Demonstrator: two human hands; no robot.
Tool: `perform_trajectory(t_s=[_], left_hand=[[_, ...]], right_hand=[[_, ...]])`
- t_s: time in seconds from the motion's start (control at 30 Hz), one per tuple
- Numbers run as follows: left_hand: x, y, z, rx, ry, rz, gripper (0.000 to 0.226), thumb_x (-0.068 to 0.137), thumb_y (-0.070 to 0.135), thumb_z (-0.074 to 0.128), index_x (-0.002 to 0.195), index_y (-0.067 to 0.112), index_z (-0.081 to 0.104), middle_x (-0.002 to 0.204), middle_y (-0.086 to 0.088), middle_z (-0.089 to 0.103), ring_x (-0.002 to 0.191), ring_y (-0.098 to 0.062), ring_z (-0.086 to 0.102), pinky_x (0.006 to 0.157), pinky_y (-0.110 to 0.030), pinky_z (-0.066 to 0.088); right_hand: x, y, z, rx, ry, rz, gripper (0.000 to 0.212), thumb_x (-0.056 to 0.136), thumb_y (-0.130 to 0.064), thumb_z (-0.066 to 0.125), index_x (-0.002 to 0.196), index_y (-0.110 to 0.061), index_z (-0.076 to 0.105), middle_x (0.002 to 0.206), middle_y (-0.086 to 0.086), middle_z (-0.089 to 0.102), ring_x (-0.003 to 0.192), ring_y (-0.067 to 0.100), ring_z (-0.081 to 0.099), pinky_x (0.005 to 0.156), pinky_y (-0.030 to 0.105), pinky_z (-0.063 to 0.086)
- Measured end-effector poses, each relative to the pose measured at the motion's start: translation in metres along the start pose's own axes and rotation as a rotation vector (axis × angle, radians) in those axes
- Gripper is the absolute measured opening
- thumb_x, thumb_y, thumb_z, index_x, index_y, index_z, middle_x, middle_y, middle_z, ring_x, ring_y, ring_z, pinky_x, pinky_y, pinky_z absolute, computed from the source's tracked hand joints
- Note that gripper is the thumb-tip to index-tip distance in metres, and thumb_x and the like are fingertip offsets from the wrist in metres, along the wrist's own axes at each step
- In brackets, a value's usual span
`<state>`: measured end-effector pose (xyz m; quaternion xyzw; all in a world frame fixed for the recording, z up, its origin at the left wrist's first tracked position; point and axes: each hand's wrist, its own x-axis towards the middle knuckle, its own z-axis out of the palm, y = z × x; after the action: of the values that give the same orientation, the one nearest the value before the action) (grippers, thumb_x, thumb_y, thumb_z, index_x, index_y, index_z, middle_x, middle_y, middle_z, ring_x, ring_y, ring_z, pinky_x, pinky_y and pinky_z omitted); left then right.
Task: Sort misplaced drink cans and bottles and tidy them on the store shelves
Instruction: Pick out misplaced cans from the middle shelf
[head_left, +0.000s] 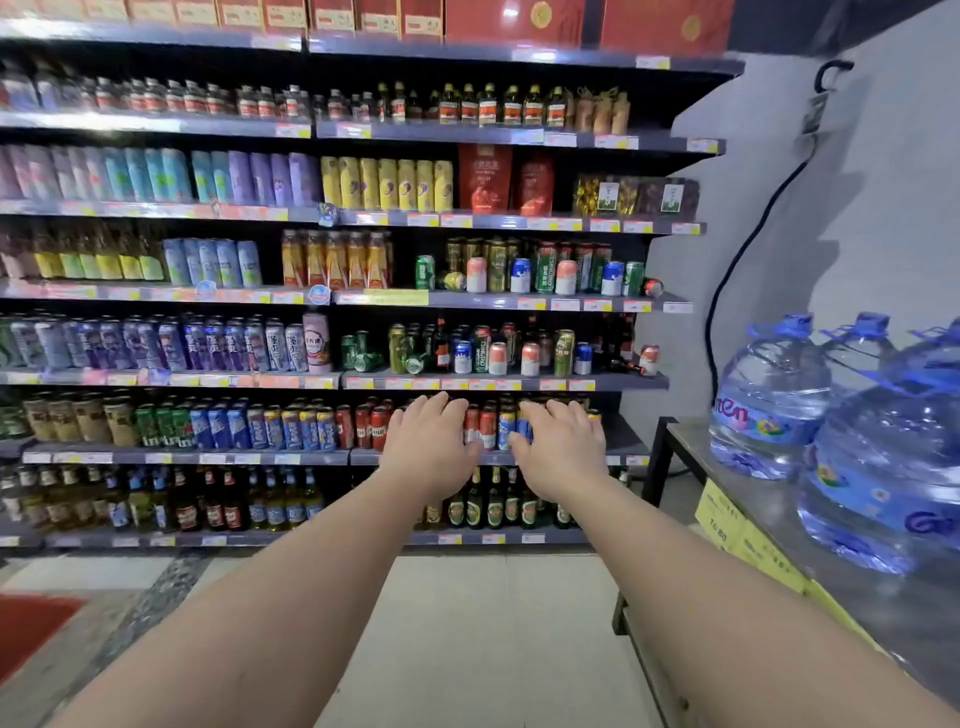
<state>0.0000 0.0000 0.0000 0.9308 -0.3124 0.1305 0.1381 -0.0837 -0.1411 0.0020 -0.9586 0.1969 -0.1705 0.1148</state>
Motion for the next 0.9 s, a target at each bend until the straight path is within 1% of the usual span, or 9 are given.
perform_trajectory(t_s=[0.07,0.2,0.37,0.47,0.57,0.7,0.8,0.9], left_hand=[[0.037,-0.003,0.016,0.018,0.028,0.0,0.059,0.094,0.049,0.043,0.146,0.021,0.032,0.154,-0.003,0.032,0.142,-0.026,0.025,0.115,-0.047,0.021],[0.123,-0.006,0.042,0.027,0.023,-0.011,0.06,0.094,0.049,0.044,0.146,0.021,0.033,0.154,-0.003,0.031,0.142,-0.025,0.025,0.115,-0.046,0.022],[0.223,-0.011,0.07,0.023,-0.004,-0.066,0.062,0.094,0.05,0.044,0.148,0.023,0.03,0.158,-0.004,0.025,0.146,-0.026,0.017,0.118,-0.046,0.017],[0.272,-0.019,0.088,0.025,-0.005,-0.059,0.06,0.093,0.049,0.046,0.146,0.023,0.033,0.154,-0.002,0.031,0.144,-0.025,0.022,0.116,-0.046,0.019],[0.322,-0.028,0.105,0.045,-0.003,-0.065,0.059,0.094,0.049,0.046,0.145,0.023,0.034,0.152,-0.001,0.034,0.142,-0.024,0.025,0.115,-0.046,0.02],[0.385,-0.041,0.132,0.009,-0.04,-0.034,0.062,0.094,0.049,0.045,0.148,0.023,0.029,0.156,-0.002,0.028,0.144,-0.026,0.021,0.117,-0.047,0.017],[0.434,-0.055,0.144,-0.033,-0.034,-0.007,0.063,0.094,0.047,0.046,0.15,0.024,0.026,0.158,-0.002,0.024,0.146,-0.025,0.017,0.118,-0.046,0.015],[0.484,-0.07,0.152,-0.035,0.009,0.03,0.065,0.094,0.049,0.046,0.15,0.023,0.026,0.158,-0.001,0.024,0.146,-0.025,0.018,0.118,-0.047,0.017]], right_hand=[[0.037,0.011,0.013,-0.02,0.001,0.005,0.052,0.1,-0.047,0.036,0.148,-0.028,0.032,0.155,0.005,0.031,0.146,0.029,0.014,0.118,0.05,0.008],[0.124,0.035,0.031,-0.04,-0.05,-0.003,0.052,0.1,-0.049,0.036,0.147,-0.027,0.032,0.156,0.007,0.028,0.147,0.029,0.013,0.119,0.05,0.008],[0.231,0.055,0.043,-0.088,-0.088,-0.024,0.051,0.1,-0.048,0.033,0.148,-0.029,0.03,0.157,0.006,0.026,0.147,0.028,0.011,0.119,0.049,0.011],[0.278,0.062,0.056,-0.084,-0.121,-0.026,0.051,0.101,-0.048,0.033,0.149,-0.031,0.028,0.158,0.005,0.024,0.148,0.028,0.009,0.119,0.048,0.009],[0.324,0.074,0.072,-0.072,-0.12,-0.02,0.051,0.101,-0.047,0.033,0.149,-0.032,0.027,0.159,0.004,0.022,0.149,0.026,0.008,0.12,0.048,0.007],[0.388,0.09,0.091,-0.062,-0.097,0.011,0.051,0.101,-0.045,0.035,0.149,-0.032,0.028,0.16,0.004,0.022,0.148,0.026,0.01,0.12,0.048,0.01],[0.436,0.092,0.102,-0.063,-0.069,0.043,0.052,0.1,-0.047,0.035,0.149,-0.032,0.029,0.158,0.003,0.024,0.147,0.027,0.013,0.119,0.048,0.011],[0.48,0.091,0.108,-0.052,-0.047,0.055,0.052,0.1,-0.048,0.035,0.149,-0.031,0.029,0.159,0.003,0.024,0.148,0.026,0.012,0.12,0.046,0.01]])
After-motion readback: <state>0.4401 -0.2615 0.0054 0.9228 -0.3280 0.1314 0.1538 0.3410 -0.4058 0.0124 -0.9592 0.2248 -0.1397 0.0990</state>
